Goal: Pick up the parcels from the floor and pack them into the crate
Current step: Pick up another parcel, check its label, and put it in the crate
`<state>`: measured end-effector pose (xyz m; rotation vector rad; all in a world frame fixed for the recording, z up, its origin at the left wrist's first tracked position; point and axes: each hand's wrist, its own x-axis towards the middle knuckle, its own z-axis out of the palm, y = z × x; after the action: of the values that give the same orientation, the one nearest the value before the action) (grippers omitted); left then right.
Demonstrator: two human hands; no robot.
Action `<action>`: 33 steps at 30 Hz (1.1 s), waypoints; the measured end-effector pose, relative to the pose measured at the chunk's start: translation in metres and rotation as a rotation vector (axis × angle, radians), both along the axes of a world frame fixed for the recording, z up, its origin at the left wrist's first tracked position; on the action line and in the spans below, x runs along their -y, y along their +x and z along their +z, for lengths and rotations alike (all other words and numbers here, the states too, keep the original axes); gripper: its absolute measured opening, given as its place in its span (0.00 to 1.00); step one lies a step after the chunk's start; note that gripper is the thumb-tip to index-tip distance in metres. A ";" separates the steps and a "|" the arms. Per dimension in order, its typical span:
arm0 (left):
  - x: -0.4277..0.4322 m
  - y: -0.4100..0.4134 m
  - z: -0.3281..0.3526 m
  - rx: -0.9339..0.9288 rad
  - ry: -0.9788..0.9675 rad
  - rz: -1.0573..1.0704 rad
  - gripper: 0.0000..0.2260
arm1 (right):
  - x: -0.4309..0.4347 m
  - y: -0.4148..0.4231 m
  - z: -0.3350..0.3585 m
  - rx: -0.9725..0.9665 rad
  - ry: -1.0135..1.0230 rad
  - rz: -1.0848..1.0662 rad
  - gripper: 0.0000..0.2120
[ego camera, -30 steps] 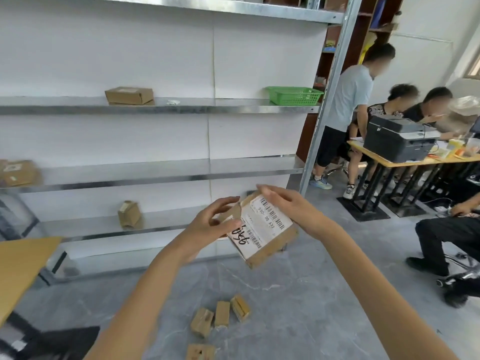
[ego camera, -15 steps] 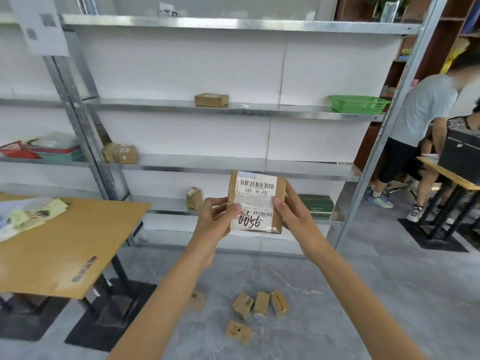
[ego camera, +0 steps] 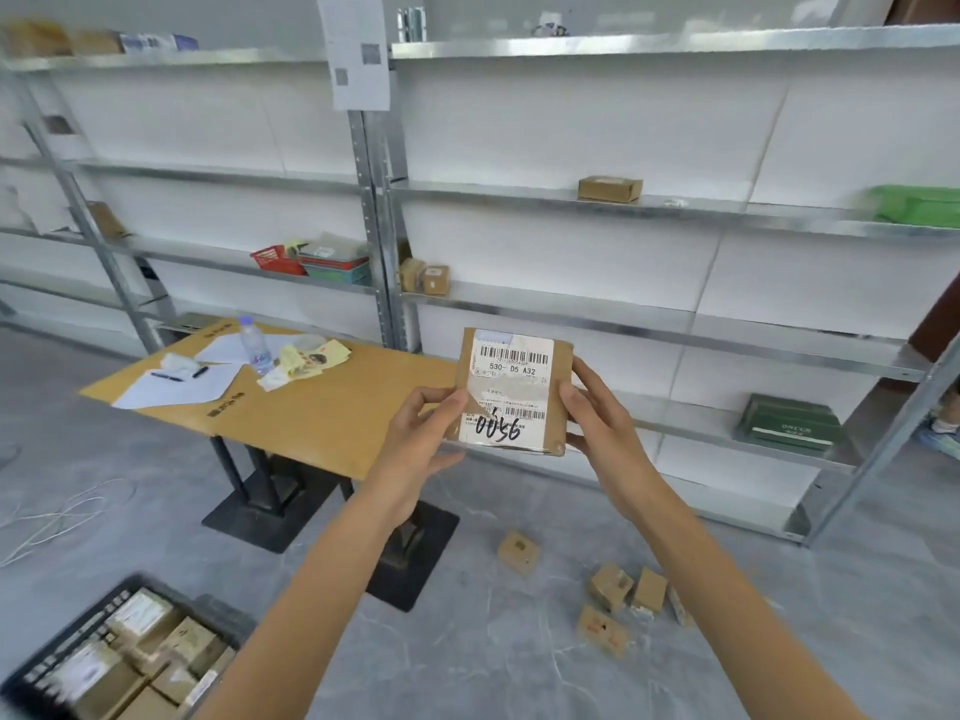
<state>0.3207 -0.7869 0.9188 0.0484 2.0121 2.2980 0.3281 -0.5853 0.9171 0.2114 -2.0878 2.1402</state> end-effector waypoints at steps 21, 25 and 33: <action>0.269 0.031 -0.032 0.095 0.040 0.323 0.03 | 0.282 -0.043 -0.046 0.078 0.046 0.300 0.24; 0.315 -0.002 -0.042 0.125 0.010 0.309 0.03 | 0.327 -0.077 -0.060 0.112 0.039 0.285 0.22; 0.411 -0.077 -0.050 0.221 -0.142 0.235 0.04 | 0.417 -0.141 -0.078 0.226 -0.009 0.249 0.26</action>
<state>0.2437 -1.1982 0.8686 -0.4539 2.1534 2.1612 0.1873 -1.0018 0.8390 0.2507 -2.2797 2.4176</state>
